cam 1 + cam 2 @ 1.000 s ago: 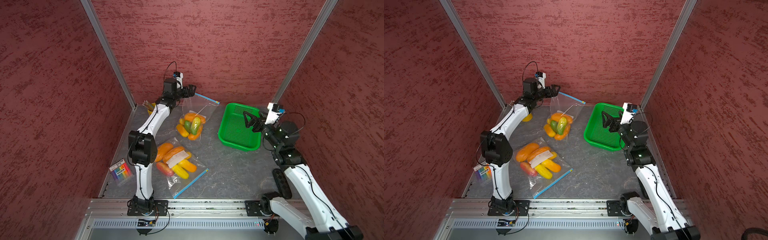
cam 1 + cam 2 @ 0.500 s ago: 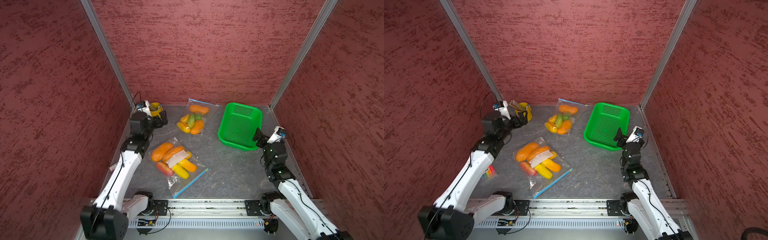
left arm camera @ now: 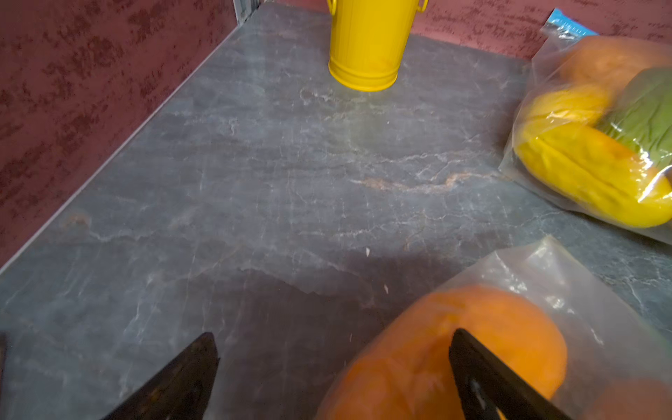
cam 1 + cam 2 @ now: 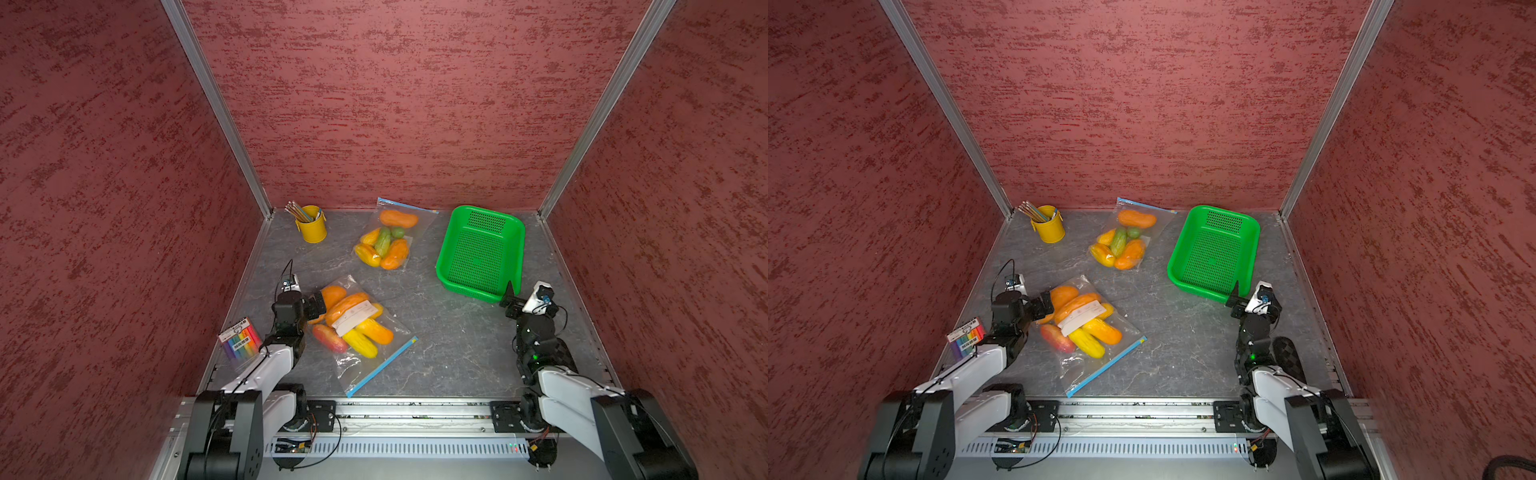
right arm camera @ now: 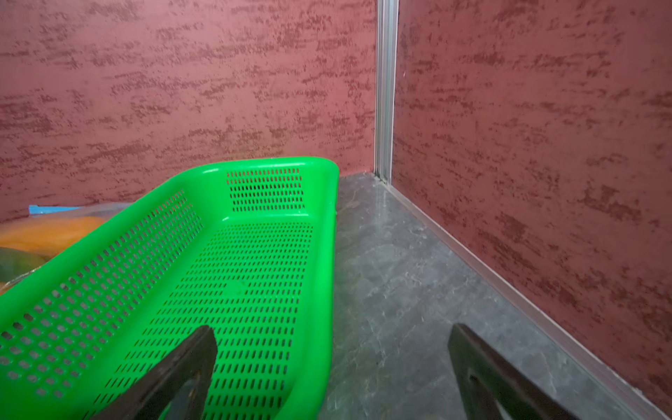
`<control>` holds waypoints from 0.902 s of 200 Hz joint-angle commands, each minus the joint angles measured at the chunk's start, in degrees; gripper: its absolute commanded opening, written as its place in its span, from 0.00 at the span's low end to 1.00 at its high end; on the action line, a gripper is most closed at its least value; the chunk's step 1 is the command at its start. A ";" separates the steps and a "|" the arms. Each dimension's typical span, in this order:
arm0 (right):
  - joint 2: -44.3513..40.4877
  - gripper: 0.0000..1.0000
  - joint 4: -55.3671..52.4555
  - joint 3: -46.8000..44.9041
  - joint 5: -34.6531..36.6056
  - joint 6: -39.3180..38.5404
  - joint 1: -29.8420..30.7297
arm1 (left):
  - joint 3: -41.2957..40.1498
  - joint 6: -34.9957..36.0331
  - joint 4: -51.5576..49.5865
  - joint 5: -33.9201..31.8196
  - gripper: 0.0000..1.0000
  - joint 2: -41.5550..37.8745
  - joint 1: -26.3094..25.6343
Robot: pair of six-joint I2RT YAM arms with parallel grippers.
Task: Place the mango in a zip-top bag and seal the zipper
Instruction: Reset both arms
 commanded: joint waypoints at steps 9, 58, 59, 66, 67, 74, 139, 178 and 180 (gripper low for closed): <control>7.33 0.99 17.01 0.63 -1.66 -2.48 -1.01 | -0.74 0.39 26.32 10.77 1.00 6.88 5.32; 29.29 0.99 36.37 3.81 -7.07 -6.72 -3.04 | -0.57 3.81 48.64 20.70 1.00 26.49 5.55; 29.38 0.99 36.37 3.79 -6.96 -6.74 -3.00 | -0.41 3.85 48.01 20.45 1.00 25.93 5.51; 27.55 0.99 31.73 4.03 -7.25 -5.84 -3.13 | 1.05 3.63 40.45 15.83 1.00 23.19 4.61; 27.02 0.99 30.88 4.12 -7.35 -5.60 -3.13 | 1.24 3.63 40.14 15.29 1.00 23.14 4.42; 25.77 0.99 28.42 4.70 -8.81 -4.93 -3.80 | 1.72 3.63 40.08 15.23 1.00 23.78 4.10; 26.40 0.99 19.87 9.93 -8.00 -2.90 -5.39 | 8.16 6.27 29.56 14.83 1.00 25.01 1.87; 26.42 0.99 20.11 9.84 -8.00 -2.98 -5.43 | 8.27 6.34 29.15 14.81 0.99 24.85 1.86; 26.41 0.99 20.15 9.84 -8.03 -2.98 -5.42 | 8.25 6.33 29.27 14.82 1.00 24.87 1.86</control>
